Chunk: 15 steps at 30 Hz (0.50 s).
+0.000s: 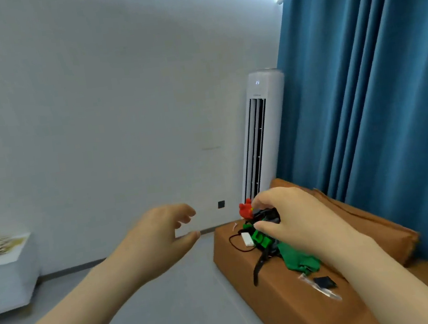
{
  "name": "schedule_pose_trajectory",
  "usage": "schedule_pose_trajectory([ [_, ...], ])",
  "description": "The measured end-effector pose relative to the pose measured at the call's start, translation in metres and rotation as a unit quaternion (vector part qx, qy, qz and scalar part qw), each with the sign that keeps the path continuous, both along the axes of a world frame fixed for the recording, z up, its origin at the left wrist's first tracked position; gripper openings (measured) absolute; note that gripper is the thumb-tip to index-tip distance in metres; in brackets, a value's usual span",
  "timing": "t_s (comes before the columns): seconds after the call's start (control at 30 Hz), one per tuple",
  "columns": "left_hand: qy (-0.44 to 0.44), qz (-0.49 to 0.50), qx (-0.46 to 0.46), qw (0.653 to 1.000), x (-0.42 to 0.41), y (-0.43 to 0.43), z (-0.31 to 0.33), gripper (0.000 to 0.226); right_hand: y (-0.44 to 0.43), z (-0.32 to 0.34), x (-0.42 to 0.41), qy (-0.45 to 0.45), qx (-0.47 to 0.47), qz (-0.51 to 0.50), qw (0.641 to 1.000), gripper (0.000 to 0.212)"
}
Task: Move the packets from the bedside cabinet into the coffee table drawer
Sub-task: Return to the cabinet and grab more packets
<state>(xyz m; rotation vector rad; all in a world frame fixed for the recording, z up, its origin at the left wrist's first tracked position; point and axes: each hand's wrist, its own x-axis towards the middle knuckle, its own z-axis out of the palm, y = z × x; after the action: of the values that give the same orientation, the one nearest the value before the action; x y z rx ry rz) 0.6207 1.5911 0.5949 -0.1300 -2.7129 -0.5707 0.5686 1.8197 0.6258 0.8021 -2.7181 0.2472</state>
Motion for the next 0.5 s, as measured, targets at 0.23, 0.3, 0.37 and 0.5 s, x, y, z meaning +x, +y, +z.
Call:
schedule_pose_trajectory([
  [0.23, -0.009, 0.11, -0.013, 0.994, -0.084, -0.1, -0.011, 0.036, -0.113, -0.007, -0.131, -0.013, 0.005, 0.106, 0.994, 0.04],
  [0.3, -0.006, 0.132, -0.017, 0.991, -0.107, -0.134, -0.014, 0.036, -0.151, -0.012, -0.164, -0.014, 0.003, 0.129, 0.992, 0.039],
  [0.37, -0.001, 0.151, -0.015, 0.988, -0.128, -0.171, -0.014, 0.037, -0.19, -0.017, -0.194, -0.017, -0.002, 0.145, 0.989, 0.039],
  [0.5, 0.002, 0.187, -0.03, 0.982, -0.17, -0.253, -0.011, 0.039, -0.279, -0.017, -0.251, -0.021, 0.006, 0.173, 0.985, 0.039],
])
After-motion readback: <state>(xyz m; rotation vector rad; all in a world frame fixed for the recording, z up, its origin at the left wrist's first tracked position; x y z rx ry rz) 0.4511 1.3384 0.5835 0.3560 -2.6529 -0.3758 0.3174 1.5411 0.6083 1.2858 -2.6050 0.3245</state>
